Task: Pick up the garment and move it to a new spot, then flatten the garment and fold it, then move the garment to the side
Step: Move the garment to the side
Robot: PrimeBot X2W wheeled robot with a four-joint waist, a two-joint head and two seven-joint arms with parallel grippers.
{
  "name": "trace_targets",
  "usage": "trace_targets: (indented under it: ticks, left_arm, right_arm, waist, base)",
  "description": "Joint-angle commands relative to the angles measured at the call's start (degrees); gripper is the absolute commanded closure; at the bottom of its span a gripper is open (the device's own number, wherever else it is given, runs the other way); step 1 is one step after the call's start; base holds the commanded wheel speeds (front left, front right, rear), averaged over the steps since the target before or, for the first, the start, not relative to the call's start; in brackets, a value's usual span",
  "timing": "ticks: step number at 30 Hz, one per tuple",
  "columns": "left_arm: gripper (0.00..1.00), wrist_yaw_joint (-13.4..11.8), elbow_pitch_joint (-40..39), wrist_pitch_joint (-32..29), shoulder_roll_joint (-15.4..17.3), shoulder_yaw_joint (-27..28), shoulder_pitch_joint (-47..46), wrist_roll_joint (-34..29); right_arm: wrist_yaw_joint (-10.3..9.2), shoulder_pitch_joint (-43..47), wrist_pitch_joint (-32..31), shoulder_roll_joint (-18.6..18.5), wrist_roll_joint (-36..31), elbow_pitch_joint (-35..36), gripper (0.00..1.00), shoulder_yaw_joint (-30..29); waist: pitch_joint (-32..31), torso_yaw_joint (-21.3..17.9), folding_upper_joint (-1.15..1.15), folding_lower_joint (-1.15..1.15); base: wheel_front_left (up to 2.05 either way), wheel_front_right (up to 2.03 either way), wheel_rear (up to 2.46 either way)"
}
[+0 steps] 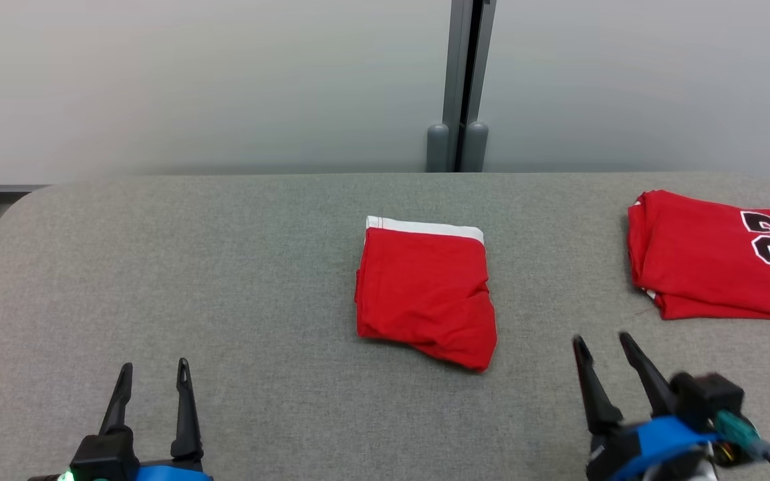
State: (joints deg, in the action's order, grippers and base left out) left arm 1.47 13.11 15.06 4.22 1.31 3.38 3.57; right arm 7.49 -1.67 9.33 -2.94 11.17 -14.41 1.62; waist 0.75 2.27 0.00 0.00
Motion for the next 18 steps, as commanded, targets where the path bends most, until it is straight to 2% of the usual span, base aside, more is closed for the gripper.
trace_targets:
  ticks: [1, 5, 9, 18]
  left_arm:
    - [0.0, -0.3, -0.1, 0.1, 0.2, 0.0, -0.3, 0.4]
    - [0.0, -0.3, -0.4, 0.1, -0.1, -1.2, -1.7, 0.2]
    - [0.0, 0.2, -0.5, 0.1, -0.1, -2.0, -3.0, 0.4]
    - [0.0, 0.1, -0.8, 0.1, -0.6, -3.8, -7.1, 1.0]
  right_arm:
    - [0.01, -2.9, -0.3, 0.1, 0.1, -0.1, 0.0, 1.4]
    - [0.01, -9.5, -1.0, 0.0, -1.1, -1.2, 0.0, 3.8]
    - [0.01, -18.8, -2.8, -0.6, -2.0, -5.6, 0.0, 5.2]
    - [0.01, -33.6, -4.4, -3.4, -2.9, -24.2, 0.0, 6.7]
  waist:
    - [0.4, 0.0, 0.0, 0.0]
    - [1.7, 0.8, 0.0, 0.0]
    - [3.8, 2.1, 0.0, 0.0]
    - [9.3, 6.3, 0.0, 0.0]
  base:
    - [0.0, 0.0, 0.0]
    - [0.0, 0.0, 0.0]
    - [0.0, 0.0, 0.0]
    - [0.0, 0.0, 0.0]
